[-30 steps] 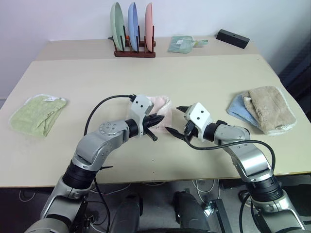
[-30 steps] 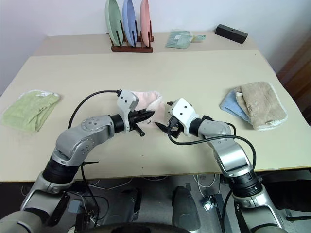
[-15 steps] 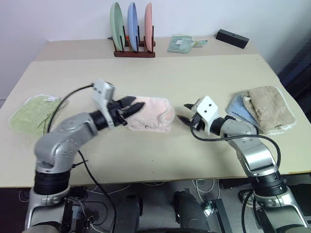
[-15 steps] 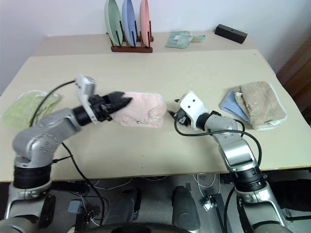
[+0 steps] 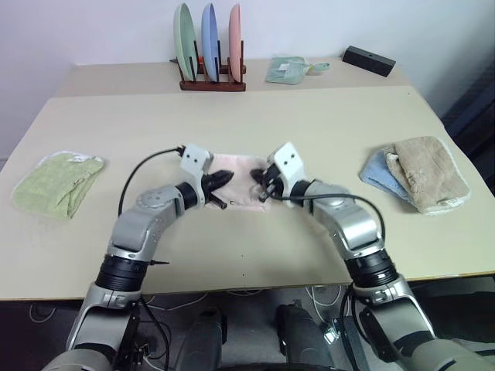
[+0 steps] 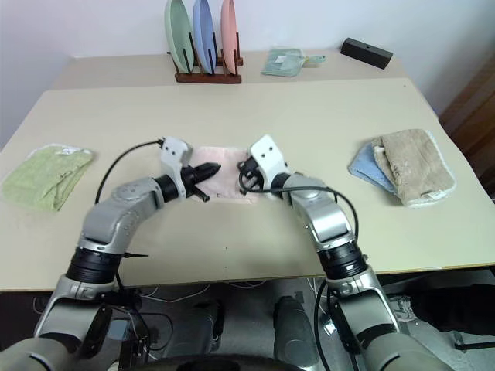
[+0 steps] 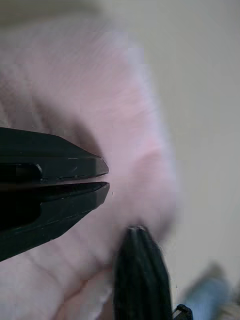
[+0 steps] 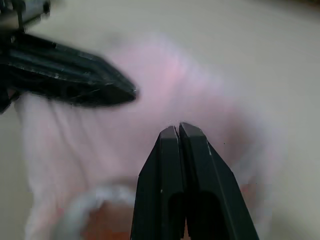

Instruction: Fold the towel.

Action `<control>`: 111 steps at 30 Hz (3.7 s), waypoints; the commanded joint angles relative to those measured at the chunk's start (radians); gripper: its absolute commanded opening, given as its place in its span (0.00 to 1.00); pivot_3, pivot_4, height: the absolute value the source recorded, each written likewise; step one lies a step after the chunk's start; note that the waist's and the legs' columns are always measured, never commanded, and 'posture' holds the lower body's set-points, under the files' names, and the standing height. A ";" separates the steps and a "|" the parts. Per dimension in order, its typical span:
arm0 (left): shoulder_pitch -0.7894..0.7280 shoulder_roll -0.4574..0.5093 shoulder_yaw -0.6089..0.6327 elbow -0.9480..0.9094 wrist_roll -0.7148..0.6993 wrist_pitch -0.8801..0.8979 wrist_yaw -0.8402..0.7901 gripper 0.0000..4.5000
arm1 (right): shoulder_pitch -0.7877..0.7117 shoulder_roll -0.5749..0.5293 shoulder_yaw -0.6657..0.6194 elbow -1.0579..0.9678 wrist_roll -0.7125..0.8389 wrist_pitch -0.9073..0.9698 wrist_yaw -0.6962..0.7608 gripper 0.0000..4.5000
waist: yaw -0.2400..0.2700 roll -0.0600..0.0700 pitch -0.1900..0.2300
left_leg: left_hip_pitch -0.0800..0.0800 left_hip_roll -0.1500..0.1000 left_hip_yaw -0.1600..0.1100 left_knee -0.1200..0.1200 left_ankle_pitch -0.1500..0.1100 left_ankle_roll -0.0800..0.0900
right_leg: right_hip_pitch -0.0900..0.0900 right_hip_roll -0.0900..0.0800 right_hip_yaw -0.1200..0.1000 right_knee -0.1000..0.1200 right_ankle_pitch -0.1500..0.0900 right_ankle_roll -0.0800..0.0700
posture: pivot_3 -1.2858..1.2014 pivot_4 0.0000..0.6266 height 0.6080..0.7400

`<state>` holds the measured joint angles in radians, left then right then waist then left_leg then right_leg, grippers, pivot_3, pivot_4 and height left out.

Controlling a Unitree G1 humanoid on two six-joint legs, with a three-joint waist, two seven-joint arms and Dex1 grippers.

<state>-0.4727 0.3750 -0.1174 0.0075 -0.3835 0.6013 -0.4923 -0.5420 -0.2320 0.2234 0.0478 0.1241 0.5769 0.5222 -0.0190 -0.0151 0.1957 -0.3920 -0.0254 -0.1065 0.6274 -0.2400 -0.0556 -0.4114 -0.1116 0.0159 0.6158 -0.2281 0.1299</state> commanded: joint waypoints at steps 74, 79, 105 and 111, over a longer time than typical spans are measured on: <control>0.104 -0.069 0.976 0.024 -0.379 -0.151 0.612 0.48 | 0.203 -0.275 0.004 -0.456 0.004 -0.121 0.178 1.00 | 0.008 -0.005 -0.001 | 0.000 0.000 -0.002 0.001 0.000 0.000 | 0.002 0.000 -0.002 -0.001 0.000 0.001 | 0.52 0.24 1.00; 0.127 -0.073 0.972 -0.010 -0.378 -0.169 0.664 1.00 | 0.206 -0.289 -0.011 -0.443 0.007 -0.136 0.194 1.00 | 0.007 -0.005 -0.001 | 0.000 0.000 -0.002 0.001 0.000 0.000 | 0.002 0.000 -0.002 -0.001 0.000 0.001 | 0.52 0.24 1.00; 0.310 0.149 0.192 -0.209 0.043 -0.308 0.110 1.00 | 0.277 -0.241 -0.366 -0.244 0.162 -0.128 0.049 1.00 | 0.004 -0.004 0.000 | 0.001 0.001 0.000 -0.001 0.000 0.000 | 0.001 0.000 0.000 -0.001 0.000 0.000 | 0.52 0.24 1.00; 0.294 0.115 0.189 -0.158 0.060 -0.335 0.064 1.00 | 0.310 -0.264 -0.368 -0.287 0.192 -0.110 0.066 1.00 | 0.005 -0.004 0.000 | 0.000 0.001 0.000 0.000 0.000 0.000 | 0.001 0.000 0.000 -0.001 0.000 0.000 | 0.52 0.24 1.00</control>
